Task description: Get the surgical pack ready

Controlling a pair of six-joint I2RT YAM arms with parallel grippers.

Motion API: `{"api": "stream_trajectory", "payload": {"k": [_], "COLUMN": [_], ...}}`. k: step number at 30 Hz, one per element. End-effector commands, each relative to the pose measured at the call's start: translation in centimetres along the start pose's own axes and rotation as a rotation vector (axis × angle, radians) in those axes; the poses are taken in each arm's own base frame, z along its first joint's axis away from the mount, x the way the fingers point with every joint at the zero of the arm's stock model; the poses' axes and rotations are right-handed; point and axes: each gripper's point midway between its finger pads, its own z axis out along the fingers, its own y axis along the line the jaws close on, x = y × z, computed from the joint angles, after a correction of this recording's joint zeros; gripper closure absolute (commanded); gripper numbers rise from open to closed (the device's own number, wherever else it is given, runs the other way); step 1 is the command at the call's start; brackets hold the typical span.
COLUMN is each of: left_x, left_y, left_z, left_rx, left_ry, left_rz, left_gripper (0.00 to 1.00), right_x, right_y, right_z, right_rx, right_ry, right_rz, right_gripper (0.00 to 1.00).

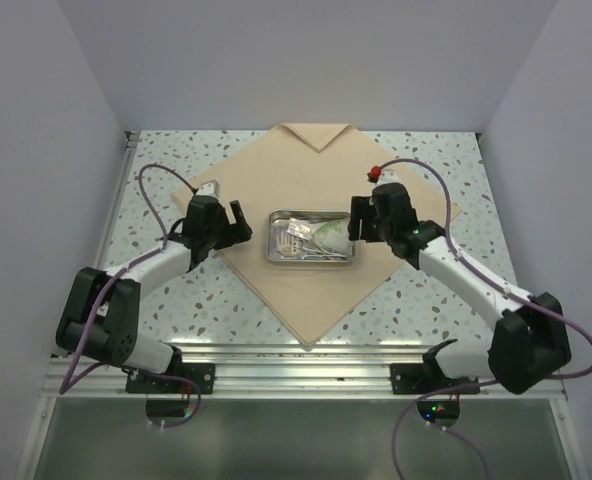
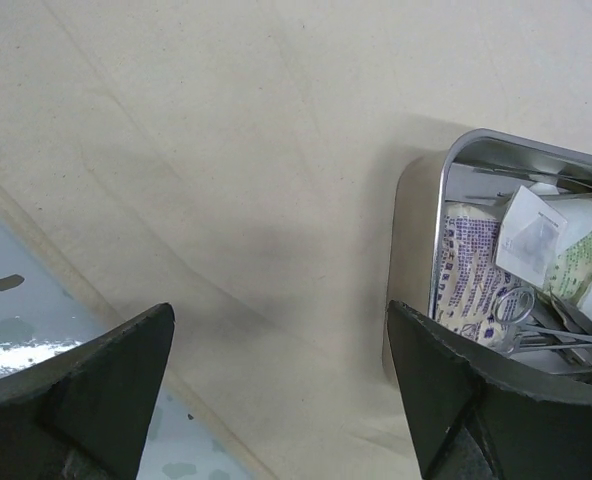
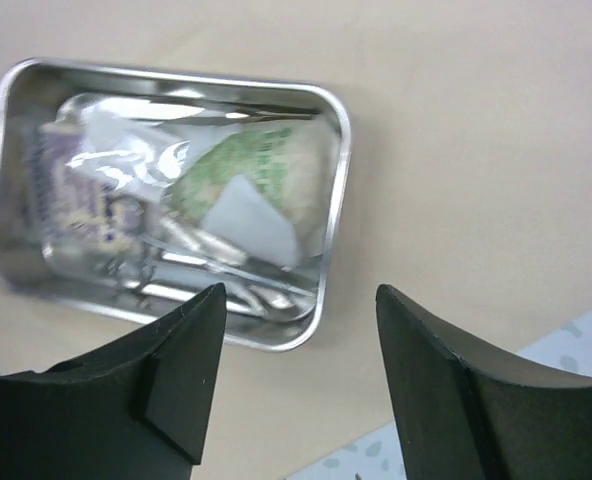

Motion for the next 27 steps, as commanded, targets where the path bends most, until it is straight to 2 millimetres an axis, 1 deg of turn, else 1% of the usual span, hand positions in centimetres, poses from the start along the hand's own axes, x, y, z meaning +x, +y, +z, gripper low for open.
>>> {"api": "stream_trajectory", "payload": {"k": [1,2,4,5,7,8,9,10,11,14,15,16,17,18,19,20,21,22,23,24,25,27], "left_x": [-0.9,-1.1,-0.8,-0.9,-0.5,-0.6,-0.6,-0.4,-0.4,-0.7,-0.6,-0.8,-0.1,0.0,-0.1,0.0,-0.1,0.0,-0.1,0.0,0.0,-0.2], "left_y": [-0.4,-0.8,-0.7,-0.8,-0.7,-0.8,-0.8,-0.7,-0.7,-0.9,-0.9,-1.0,-0.5,-0.5,-0.6,-0.5,-0.5,-0.4,-0.5,-0.4,-0.4,-0.4], "left_z": [-1.4,-1.8,-2.2,-2.5,-2.8,-3.1,-3.2,-3.3,-3.5,-3.9,-3.9,-4.1,-4.2,-4.2,-4.3,-4.3,-4.3,-4.4,-4.4,-4.4,-4.4,-4.5], "left_rx": [0.023,0.036,0.041,0.047,0.050,0.055,0.057,0.057,0.060,0.069,0.070,0.072,0.054,0.053,0.056,0.053,0.052,0.051,0.052,0.049,0.048,0.046], "left_ry": [-0.052,-0.064,-0.063,-0.068,-0.065,-0.069,-0.070,-0.066,-0.068,-0.080,-0.082,-0.088,-0.061,-0.059,-0.063,-0.058,-0.060,-0.059,-0.060,-0.058,-0.059,-0.066], "left_rz": [0.037,0.034,0.033,0.032,0.032,0.030,0.028,0.027,0.025,0.019,0.017,0.016,0.016,0.015,0.015,0.014,0.014,0.014,0.015,0.015,0.016,0.021], "left_gripper": [0.09,0.09,0.09,0.09,0.09,0.08,0.08,0.08,0.08,0.08,0.08,0.08,0.08,0.08,0.08,0.08,0.08,0.08,0.08,0.08,0.08,0.08], "right_x": [3.0,5.2,7.2,9.2,10.9,12.8,13.6,14.1,15.6,17.6,18.3,18.7,19.0,19.8,20.3,20.3,21.4,21.5,21.5,21.9,22.5,22.7], "right_y": [3.5,5.1,6.7,7.9,9.0,9.7,10.1,10.4,11.2,12.6,12.8,13.7,14.0,14.4,15.4,15.6,15.5,16.3,16.4,16.1,16.5,16.6], "right_z": [-3.2,-3.9,-5.0,-6.0,-6.9,-7.7,-8.0,-8.2,-8.9,-9.9,-9.8,-10.3,-10.3,-10.0,-10.6,-10.4,-9.7,-9.9,-9.5,-9.1,-8.8,-8.2], "right_rx": [-0.142,-0.189,-0.244,-0.294,-0.340,-0.379,-0.394,-0.395,-0.422,-0.429,-0.419,-0.423,-0.412,-0.402,-0.420,-0.394,-0.360,-0.363,-0.334,-0.301,-0.287,-0.255], "right_ry": [0.050,0.083,0.102,0.118,0.127,0.142,0.148,0.136,0.152,0.135,0.140,0.119,0.116,0.127,0.125,0.110,0.132,0.126,0.115,0.123,0.131,0.126], "right_rz": [-0.206,-0.258,-0.287,-0.321,-0.342,-0.370,-0.381,-0.389,-0.416,-0.471,-0.496,-0.524,-0.535,-0.560,-0.588,-0.596,-0.636,-0.648,-0.657,-0.678,-0.699,-0.720], "right_gripper": [0.33,0.33,0.34,0.34,0.33,0.32,0.32,0.32,0.32,0.29,0.29,0.28,0.28,0.28,0.28,0.28,0.28,0.28,0.29,0.30,0.31,0.33]}}
